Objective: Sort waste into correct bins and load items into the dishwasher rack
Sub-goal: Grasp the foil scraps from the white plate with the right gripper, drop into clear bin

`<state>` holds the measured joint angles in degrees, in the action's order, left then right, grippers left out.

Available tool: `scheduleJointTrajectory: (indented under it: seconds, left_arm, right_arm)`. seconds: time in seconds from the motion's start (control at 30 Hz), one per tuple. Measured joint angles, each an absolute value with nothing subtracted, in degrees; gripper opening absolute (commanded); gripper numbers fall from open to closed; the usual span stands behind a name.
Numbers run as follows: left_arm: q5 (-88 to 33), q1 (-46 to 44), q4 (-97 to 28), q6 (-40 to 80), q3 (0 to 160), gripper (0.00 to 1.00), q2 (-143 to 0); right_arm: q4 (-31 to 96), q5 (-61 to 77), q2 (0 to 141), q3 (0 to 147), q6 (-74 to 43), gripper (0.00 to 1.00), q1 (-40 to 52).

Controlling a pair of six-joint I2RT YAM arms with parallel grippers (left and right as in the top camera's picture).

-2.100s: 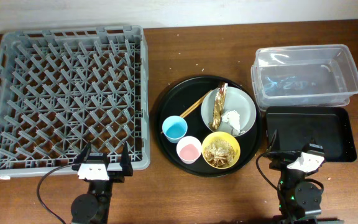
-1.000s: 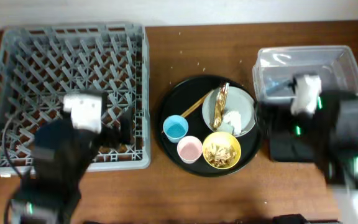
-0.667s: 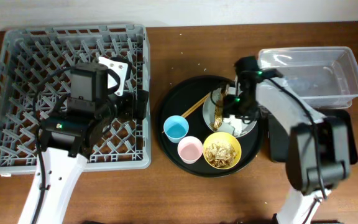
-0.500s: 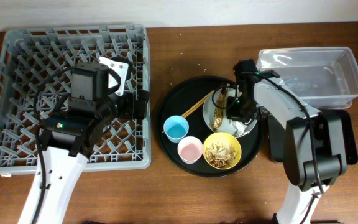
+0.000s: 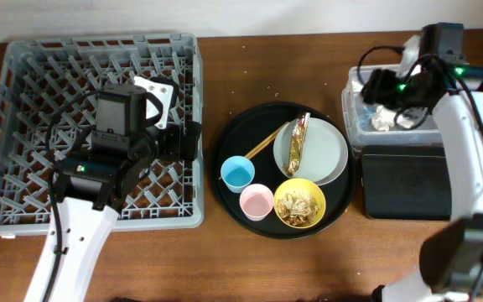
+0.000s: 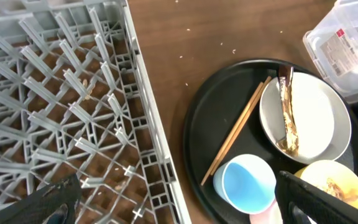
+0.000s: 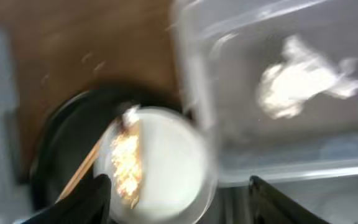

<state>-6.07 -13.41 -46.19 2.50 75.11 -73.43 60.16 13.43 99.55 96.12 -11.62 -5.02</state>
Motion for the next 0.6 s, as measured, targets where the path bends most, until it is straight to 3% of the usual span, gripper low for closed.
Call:
scheduleJointTrajectory:
  seconds: [0.1,0.2,0.3,0.33,0.37,0.53,0.6]
  left_arm:
    - [-6.07,-13.41,-46.11,2.50,75.13,0.99,-73.41]
    - [-6.07,-13.41,-46.09,2.50,75.13,0.99,-73.41]
    - [-6.07,-13.41,-46.13,2.50,75.13,0.99,-73.41]
    - [-6.07,-13.41,-46.09,2.50,75.13,0.99,-73.41]
    - [-6.07,-13.41,-46.13,2.50,75.13,0.99,-73.41]
    - [-6.07,-13.41,-46.04,2.50,75.13,0.99,-73.43]
    - [-6.09,-13.41,-46.11,2.50,75.13,0.99,-73.43]
  right_arm:
    - [62.15,13.82,99.44,93.41,-11.60,0.60,7.35]
    - [51.11,4.64,104.53,82.87,-18.92,0.64,16.38]
    - [39.66,-1.19,108.73,76.14,-24.40,0.53,18.04]
    - [38.30,-1.76,111.44,75.24,-25.54,0.36,18.04]
    - [37.47,-2.44,114.17,74.85,-26.02,0.08,18.04]
    - [42.28,-0.78,111.96,76.18,-26.11,0.04,17.61]
    - [45.43,-2.22,103.81,81.03,-25.54,0.04,14.55]
